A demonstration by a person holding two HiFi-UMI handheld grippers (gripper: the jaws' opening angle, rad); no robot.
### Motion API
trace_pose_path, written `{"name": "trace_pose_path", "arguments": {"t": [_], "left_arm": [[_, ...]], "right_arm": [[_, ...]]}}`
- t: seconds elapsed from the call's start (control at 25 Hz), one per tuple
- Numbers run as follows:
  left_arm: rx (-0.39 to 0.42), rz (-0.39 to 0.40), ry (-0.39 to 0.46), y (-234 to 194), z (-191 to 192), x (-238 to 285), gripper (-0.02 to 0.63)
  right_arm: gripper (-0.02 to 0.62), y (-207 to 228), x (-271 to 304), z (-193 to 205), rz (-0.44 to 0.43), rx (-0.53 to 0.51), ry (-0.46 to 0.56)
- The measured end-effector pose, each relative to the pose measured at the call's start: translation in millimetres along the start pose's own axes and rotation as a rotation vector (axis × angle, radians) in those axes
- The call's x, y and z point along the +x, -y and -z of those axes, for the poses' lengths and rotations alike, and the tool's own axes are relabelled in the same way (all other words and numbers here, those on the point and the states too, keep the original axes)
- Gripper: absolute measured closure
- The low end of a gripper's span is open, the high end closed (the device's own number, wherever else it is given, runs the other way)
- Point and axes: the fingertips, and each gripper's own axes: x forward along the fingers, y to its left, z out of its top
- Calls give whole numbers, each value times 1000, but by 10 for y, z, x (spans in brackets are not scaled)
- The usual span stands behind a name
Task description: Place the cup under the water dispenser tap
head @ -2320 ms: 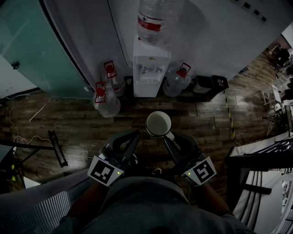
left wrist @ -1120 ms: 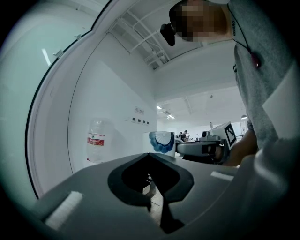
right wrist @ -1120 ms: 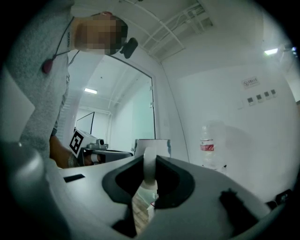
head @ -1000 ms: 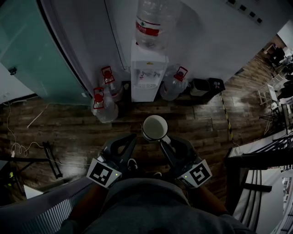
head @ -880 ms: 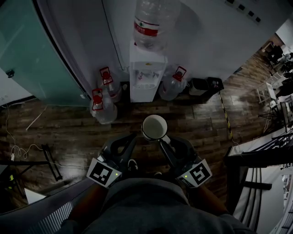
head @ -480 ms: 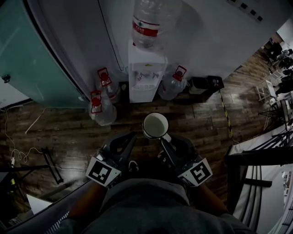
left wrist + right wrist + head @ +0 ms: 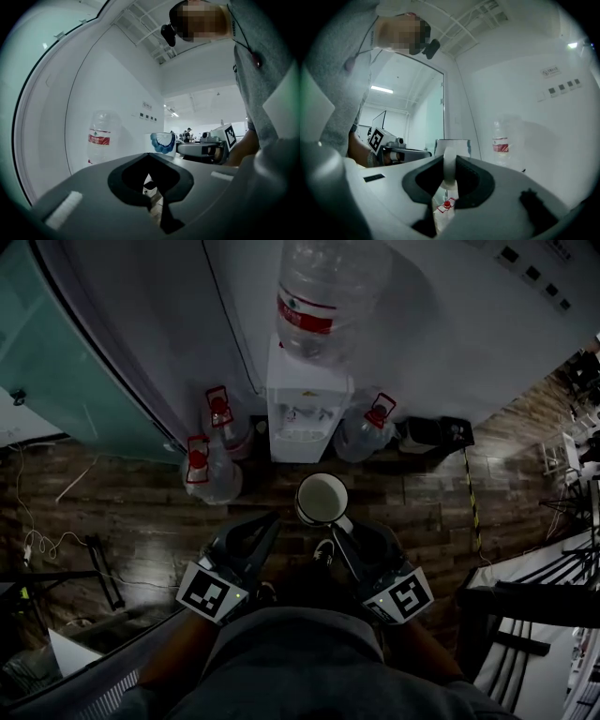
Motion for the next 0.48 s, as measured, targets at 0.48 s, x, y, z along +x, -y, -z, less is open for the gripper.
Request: {"name": "trace_pose_path", "arguments": {"t": [0.48], "left_arm": [[-22, -84, -23, -208, -41, 1150, 598]], "right_arm": [[532, 1202, 271, 201, -109, 40, -34]]}}
